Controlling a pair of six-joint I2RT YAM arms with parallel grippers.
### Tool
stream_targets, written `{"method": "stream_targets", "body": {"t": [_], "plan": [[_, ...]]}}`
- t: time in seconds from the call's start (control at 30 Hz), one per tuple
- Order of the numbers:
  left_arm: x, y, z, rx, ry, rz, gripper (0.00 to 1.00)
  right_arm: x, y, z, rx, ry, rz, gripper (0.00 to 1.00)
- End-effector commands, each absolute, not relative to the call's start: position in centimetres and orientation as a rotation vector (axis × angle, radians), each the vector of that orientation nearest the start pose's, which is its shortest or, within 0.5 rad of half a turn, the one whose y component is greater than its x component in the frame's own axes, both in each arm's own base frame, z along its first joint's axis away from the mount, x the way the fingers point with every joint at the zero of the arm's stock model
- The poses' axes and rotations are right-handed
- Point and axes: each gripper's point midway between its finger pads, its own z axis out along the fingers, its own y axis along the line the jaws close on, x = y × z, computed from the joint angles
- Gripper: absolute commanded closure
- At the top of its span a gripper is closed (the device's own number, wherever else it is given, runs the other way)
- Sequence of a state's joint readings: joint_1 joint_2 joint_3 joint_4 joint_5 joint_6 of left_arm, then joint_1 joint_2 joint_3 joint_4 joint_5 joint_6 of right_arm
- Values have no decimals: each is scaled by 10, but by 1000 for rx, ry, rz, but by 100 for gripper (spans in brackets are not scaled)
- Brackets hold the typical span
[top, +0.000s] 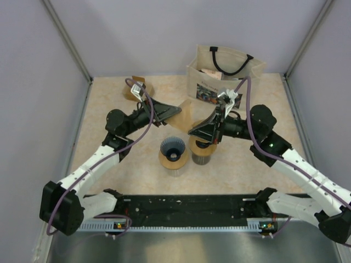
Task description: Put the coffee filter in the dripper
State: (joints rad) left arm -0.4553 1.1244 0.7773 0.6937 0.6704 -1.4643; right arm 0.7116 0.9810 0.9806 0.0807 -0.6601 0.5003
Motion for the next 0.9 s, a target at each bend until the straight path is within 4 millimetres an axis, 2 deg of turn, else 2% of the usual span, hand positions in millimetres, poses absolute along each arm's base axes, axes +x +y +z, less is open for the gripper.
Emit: {"method": "stream_targets", "body": {"t": [0.0,0.07,0.23,0.33,0.37,0.4,0.43,0.57,0.67,0.77,0.87], "plan": [[225,-272,406,32,1491,-2020,56,151,295,389,-755,1450,1430,100],[225,-271,406,40,1478,-2027,70,152,293,389,-739,1455,1420,100],[221,-271,407,70,1467,-2017,86,161,287,390,-653,1476,1378,100],[217,-270,409,131,1442,-1976,100,160,286,384,-662,1494,1376,100],[214,-270,412,176,1423,-1957,100,159,287,379,-666,1510,1377,96],[210,-271,415,251,1395,-1930,100,156,286,376,-680,1519,1381,87],[203,-273,416,347,1375,-1912,100,155,285,371,-684,1534,1376,71],[185,-278,414,599,1341,-1882,100,164,264,361,-584,1594,1244,41],[177,-280,412,723,1322,-1896,100,177,235,362,-452,1617,1077,26],[161,-277,413,868,1250,-1924,100,188,209,370,-350,1596,941,13],[159,-278,413,922,1258,-1958,100,191,199,378,-332,1567,890,9]]}}
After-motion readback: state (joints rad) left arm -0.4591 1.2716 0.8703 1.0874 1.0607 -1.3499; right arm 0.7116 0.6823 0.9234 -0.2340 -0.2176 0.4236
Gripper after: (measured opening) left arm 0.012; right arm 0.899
